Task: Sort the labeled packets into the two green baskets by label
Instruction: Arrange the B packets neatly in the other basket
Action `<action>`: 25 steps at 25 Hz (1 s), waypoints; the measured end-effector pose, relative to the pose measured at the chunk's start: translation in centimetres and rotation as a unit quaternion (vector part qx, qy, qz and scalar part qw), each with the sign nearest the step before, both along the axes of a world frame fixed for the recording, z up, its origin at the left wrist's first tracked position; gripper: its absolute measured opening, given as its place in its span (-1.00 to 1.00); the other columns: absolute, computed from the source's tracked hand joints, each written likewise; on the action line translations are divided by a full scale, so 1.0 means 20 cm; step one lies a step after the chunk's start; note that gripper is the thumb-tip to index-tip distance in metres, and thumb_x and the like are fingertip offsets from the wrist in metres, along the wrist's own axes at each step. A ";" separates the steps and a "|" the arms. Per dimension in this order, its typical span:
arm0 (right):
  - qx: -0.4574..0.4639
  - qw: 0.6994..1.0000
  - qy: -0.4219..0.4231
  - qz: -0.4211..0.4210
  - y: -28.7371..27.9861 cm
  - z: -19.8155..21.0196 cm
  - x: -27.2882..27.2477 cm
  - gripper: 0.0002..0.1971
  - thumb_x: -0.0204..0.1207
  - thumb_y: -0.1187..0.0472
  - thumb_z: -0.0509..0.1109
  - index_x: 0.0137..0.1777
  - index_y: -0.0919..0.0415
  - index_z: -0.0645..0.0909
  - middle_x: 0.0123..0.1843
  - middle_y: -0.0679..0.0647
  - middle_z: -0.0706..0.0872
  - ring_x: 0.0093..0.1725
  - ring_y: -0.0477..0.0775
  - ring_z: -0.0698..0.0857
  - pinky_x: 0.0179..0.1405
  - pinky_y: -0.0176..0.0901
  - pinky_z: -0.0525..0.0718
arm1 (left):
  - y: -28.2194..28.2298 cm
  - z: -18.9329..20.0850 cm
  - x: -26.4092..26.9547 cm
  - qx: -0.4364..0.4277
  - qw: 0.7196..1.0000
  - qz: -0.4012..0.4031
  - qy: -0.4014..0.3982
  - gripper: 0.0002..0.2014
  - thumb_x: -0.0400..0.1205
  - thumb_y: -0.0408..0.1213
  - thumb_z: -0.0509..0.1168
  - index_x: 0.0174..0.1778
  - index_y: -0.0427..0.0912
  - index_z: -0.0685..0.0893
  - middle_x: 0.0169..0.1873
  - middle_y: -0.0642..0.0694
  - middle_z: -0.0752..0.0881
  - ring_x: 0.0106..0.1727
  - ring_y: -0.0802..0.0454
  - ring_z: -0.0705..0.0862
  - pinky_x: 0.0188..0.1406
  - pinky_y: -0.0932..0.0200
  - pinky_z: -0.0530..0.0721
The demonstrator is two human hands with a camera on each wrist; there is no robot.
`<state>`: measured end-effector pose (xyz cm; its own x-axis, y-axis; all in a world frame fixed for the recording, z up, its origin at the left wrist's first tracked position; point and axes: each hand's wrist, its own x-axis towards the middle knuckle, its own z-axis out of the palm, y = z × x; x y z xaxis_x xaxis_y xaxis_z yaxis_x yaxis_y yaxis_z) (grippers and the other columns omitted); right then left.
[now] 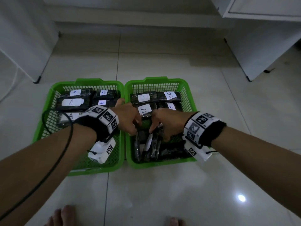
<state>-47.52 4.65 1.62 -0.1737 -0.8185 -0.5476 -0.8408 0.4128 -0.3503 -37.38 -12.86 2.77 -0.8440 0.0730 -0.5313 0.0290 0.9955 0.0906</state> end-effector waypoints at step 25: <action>0.016 0.990 -0.064 -0.127 0.22 0.03 0.07 -0.29 0.03 0.08 0.86 0.09 -0.01 0.49 0.11 -0.05 0.66 0.04 0.07 0.69 -0.12 0.02 0.79 | -0.08 0.19 -0.02 0.408 0.841 0.337 0.112 -0.76 0.69 -0.02 0.27 0.11 -0.07 0.71 -0.03 -0.06 0.79 -0.04 -0.07 0.79 -0.16 0.14 0.73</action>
<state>-46.21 9.11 2.17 -0.2984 -0.7389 -0.6041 -0.6579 0.6178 -0.4307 -37.79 -14.48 6.62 -0.9121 -0.1999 -0.3580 -0.4095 0.4009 0.8195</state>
